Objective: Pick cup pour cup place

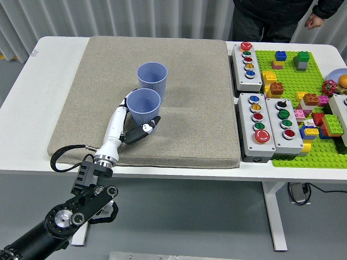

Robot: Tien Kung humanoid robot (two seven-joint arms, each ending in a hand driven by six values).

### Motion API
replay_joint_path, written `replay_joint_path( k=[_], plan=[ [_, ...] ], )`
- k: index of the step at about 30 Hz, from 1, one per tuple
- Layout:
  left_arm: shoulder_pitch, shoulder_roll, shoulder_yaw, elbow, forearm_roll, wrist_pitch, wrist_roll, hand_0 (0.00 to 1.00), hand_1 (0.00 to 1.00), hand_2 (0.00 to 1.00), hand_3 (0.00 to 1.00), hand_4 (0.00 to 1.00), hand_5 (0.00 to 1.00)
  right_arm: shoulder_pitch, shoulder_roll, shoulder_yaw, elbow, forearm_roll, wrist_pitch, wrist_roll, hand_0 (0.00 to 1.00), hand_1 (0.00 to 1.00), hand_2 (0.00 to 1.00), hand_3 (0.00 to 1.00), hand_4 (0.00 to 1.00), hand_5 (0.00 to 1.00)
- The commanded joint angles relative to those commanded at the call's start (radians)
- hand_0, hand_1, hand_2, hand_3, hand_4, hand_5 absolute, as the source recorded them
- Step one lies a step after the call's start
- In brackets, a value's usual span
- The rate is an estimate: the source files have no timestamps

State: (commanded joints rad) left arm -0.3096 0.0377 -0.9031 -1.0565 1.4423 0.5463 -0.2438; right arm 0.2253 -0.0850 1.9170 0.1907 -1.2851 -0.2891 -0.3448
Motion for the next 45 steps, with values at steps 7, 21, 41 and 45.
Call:
replay_joint_path(
  k=[7,21,41,45],
  plan=[
    [0.001,-0.001,0.007,0.0,-0.006,0.0,-0.004,0.516,0.632,0.906,0.798,0.816,0.372,0.0,0.0,0.0,0.0,-0.001,0.001,0.0,0.676,0.621,0.573,0.564,0.002,0.197],
    [0.001,-0.003,0.02,-0.001,-0.029,0.057,-0.018,0.465,0.564,0.812,0.727,0.781,0.341,0.002,-0.001,-0.004,0.0,0.002,0.001,0.0,0.676,0.621,0.573,0.563,0.002,0.197],
    [0.007,0.003,0.008,-0.033,-0.018,0.073,-0.024,0.443,0.529,0.735,0.685,0.753,0.314,-0.003,-0.001,-0.007,0.0,0.005,0.0,0.001,0.676,0.621,0.573,0.563,0.002,0.192],
    [0.006,0.008,-0.005,-0.047,0.005,0.073,-0.017,0.434,0.521,0.716,0.673,0.741,0.305,-0.004,-0.001,-0.006,0.0,0.005,0.0,0.002,0.676,0.621,0.573,0.562,0.002,0.191]
  ],
)
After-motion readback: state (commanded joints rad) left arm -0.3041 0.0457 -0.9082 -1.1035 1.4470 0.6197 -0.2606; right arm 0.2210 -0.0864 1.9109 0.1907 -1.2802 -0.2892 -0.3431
